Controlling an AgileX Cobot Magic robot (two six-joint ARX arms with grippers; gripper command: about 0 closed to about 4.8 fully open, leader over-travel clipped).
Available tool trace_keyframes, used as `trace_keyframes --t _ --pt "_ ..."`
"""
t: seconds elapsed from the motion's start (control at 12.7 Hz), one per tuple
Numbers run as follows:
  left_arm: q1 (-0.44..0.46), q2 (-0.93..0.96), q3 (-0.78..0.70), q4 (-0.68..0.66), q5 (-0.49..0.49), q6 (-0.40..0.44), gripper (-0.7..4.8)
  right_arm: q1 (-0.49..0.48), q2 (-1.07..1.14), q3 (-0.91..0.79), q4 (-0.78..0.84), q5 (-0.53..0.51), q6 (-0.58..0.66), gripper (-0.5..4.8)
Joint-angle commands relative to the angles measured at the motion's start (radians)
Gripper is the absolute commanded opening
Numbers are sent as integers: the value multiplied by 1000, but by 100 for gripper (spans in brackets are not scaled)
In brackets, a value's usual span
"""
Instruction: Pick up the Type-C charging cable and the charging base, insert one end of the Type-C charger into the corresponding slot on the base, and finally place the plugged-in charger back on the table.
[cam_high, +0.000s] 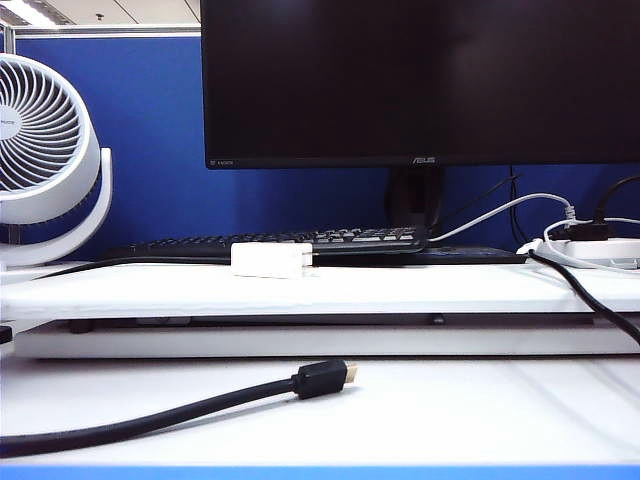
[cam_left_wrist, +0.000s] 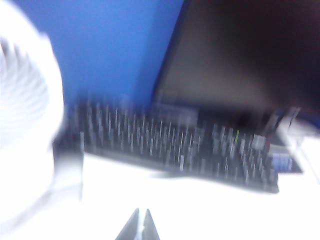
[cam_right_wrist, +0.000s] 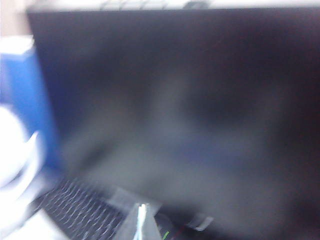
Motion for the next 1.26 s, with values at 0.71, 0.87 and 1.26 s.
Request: trace_keyframes --t 0.71,0.87,1.26 --pt "-336 318 46 72 44 -547 40 119 111 32 -113 -107 -86 -5" --pt "-346 364 46 111 106 -567 294 119 111 32 -114 -108 -85 -5" --pt "-484 475 46 207 43 -821 473 119 102 32 -114 -114 -82 -5"
